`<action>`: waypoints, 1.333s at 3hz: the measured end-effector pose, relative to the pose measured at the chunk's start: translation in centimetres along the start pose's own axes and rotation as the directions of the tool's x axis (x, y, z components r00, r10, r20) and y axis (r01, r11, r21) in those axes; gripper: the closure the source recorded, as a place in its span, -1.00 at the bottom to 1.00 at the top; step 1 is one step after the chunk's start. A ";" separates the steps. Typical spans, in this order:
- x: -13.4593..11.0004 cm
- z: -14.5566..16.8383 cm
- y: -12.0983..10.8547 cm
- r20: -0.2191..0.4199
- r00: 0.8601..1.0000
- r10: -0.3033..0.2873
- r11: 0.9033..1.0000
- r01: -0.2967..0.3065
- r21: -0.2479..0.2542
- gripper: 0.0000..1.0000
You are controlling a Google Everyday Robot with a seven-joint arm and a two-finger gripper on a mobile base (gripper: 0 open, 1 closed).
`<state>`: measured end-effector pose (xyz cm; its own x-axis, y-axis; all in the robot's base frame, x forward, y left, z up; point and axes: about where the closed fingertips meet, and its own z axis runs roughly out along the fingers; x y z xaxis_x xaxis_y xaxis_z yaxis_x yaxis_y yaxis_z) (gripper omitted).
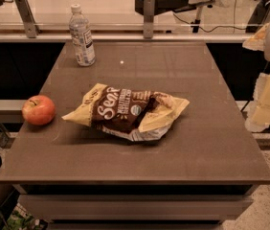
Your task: Pick blue plastic bottle
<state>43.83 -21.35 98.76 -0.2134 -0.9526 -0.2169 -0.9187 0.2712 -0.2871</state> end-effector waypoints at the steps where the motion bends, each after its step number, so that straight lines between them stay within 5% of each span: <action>1: 0.0 0.0 0.0 0.000 1.000 0.000 1.000 0.000 0.000 -1.00; 2: -0.2 -0.1 -0.2 0.021 1.000 0.008 1.000 -0.008 0.012 -1.00; 4: -2.8 1.3 -0.9 0.174 0.984 0.033 0.998 -0.042 0.052 -1.00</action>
Offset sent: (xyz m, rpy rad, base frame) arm 0.0057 0.0026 -0.0002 0.0503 -0.0225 -0.0099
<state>45.72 -18.71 98.39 -0.1825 -0.9047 -0.3851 -0.8905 0.3181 -0.3254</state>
